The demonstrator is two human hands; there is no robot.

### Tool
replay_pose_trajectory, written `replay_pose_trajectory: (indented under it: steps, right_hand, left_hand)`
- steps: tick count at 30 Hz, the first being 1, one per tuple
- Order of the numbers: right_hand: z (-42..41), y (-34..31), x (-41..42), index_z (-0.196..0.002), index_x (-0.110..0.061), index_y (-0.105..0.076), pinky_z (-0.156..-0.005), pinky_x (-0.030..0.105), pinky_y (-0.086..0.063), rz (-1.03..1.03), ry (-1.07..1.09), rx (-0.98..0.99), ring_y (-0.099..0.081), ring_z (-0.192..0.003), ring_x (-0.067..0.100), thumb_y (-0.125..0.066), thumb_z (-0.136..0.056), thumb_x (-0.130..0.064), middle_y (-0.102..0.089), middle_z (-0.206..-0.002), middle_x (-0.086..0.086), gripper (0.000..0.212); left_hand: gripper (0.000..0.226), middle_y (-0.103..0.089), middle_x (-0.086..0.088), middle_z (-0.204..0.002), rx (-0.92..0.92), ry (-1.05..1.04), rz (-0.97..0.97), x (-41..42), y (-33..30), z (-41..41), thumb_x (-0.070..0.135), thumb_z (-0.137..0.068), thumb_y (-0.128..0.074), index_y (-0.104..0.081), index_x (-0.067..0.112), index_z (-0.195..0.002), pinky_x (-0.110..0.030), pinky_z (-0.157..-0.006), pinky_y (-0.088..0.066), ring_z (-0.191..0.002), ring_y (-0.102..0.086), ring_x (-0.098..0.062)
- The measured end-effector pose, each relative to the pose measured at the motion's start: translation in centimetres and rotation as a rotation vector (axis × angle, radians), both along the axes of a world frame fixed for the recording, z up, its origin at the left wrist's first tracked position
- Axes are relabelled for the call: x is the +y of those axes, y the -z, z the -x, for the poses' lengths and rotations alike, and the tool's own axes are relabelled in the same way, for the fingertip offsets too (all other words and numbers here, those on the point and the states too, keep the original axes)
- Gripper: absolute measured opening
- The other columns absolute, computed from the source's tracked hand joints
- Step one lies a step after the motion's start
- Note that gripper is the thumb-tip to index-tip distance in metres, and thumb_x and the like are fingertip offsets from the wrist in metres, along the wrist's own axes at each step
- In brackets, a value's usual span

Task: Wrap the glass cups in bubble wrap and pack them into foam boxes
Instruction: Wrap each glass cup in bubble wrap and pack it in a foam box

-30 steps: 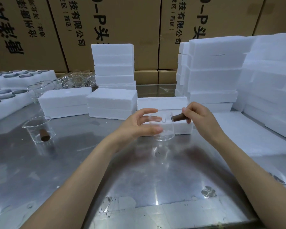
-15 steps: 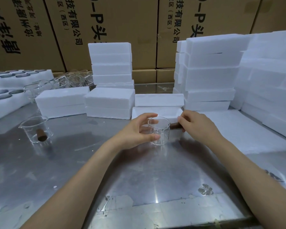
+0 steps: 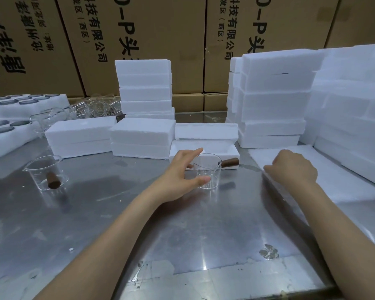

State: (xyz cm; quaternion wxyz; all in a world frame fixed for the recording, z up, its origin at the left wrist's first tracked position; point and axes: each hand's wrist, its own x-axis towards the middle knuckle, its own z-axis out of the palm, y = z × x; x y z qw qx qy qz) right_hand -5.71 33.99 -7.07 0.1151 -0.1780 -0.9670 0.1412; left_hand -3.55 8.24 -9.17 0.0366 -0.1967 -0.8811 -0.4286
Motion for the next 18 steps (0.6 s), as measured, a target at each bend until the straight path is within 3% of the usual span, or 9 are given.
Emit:
replay_pose_trajectory:
  steps: [2, 5, 8, 11, 14, 18]
  right_hand:
    - [0.1, -0.2, 0.1, -0.079, -0.012, -0.054, -0.051, 0.024, -0.025, -0.006, 0.007, 0.024, -0.044, -0.061, 0.024, -0.054, -0.086, -0.015, -0.048, -0.069, 0.005, 0.007]
    - [0.0, -0.4, 0.1, -0.083, -0.010, -0.058, -0.055, 0.027, -0.029, 0.013, 0.013, 0.115, -0.045, -0.064, 0.025, -0.053, -0.091, -0.020, -0.050, -0.071, 0.006, 0.013]
    - [-0.2, -0.9, -0.3, -0.089, -0.013, -0.056, -0.061, 0.030, -0.031, 0.106, -0.028, 0.319, -0.046, -0.071, 0.026, -0.050, -0.094, -0.027, -0.052, -0.076, 0.002, 0.016]
    - [-0.5, -1.8, -1.1, -0.088, -0.017, -0.053, -0.057, 0.030, -0.032, 0.336, -0.164, 0.484, -0.050, -0.068, 0.016, -0.048, -0.093, -0.034, -0.055, -0.075, -0.005, 0.019]
    - [-1.0, -2.4, -2.6, -0.081, -0.018, -0.052, -0.056, 0.024, -0.036, 0.536, -0.335, 0.605, -0.051, -0.062, 0.004, -0.050, -0.094, -0.034, -0.055, -0.068, -0.010, 0.020]
    - [-1.5, -2.1, -3.9, -0.076, -0.021, -0.049, -0.057, 0.027, -0.041, 0.752, -0.433, 0.642, -0.050, -0.048, -0.003, -0.052, -0.094, -0.033, -0.057, -0.051, -0.017, 0.023]
  left_hand:
    - [0.071, -0.032, 0.016, -0.129, 0.020, -0.025, 0.005, 0.1, -0.2, -0.2, 0.046, -0.081, -0.068, -0.033, 0.040, -0.143, -0.018, -0.094, -0.034, -0.111, -0.044, -0.002]
    - [0.072, -0.034, 0.016, -0.126, 0.076, -0.070, -0.025, 0.5, -0.6, -0.7, 0.062, -0.067, -0.063, -0.042, 0.045, -0.134, -0.021, -0.098, -0.035, -0.114, -0.043, -0.006]
    - [0.049, -0.043, 0.018, -0.118, 0.207, -0.125, -0.064, 1.1, -1.1, -1.2, 0.060, -0.070, -0.065, -0.050, 0.050, -0.116, -0.014, -0.093, -0.035, -0.109, -0.044, 0.000]
    - [0.033, -0.055, 0.015, -0.103, 0.372, -0.150, -0.083, 1.9, -1.8, -2.0, 0.054, -0.076, -0.067, -0.063, 0.038, -0.104, -0.013, -0.084, -0.038, -0.100, -0.049, 0.001]
    - [0.043, -0.060, 0.010, -0.097, 0.366, -0.077, -0.074, 3.1, -2.3, -3.1, 0.060, -0.071, -0.062, -0.069, 0.030, -0.100, -0.020, -0.084, -0.041, -0.096, -0.051, -0.005]
    - [0.053, -0.062, 0.022, -0.095, 0.342, 0.063, -0.020, 4.7, -2.5, -4.2, 0.067, -0.068, -0.066, -0.071, 0.029, -0.105, -0.011, -0.083, -0.032, -0.092, -0.047, 0.009]
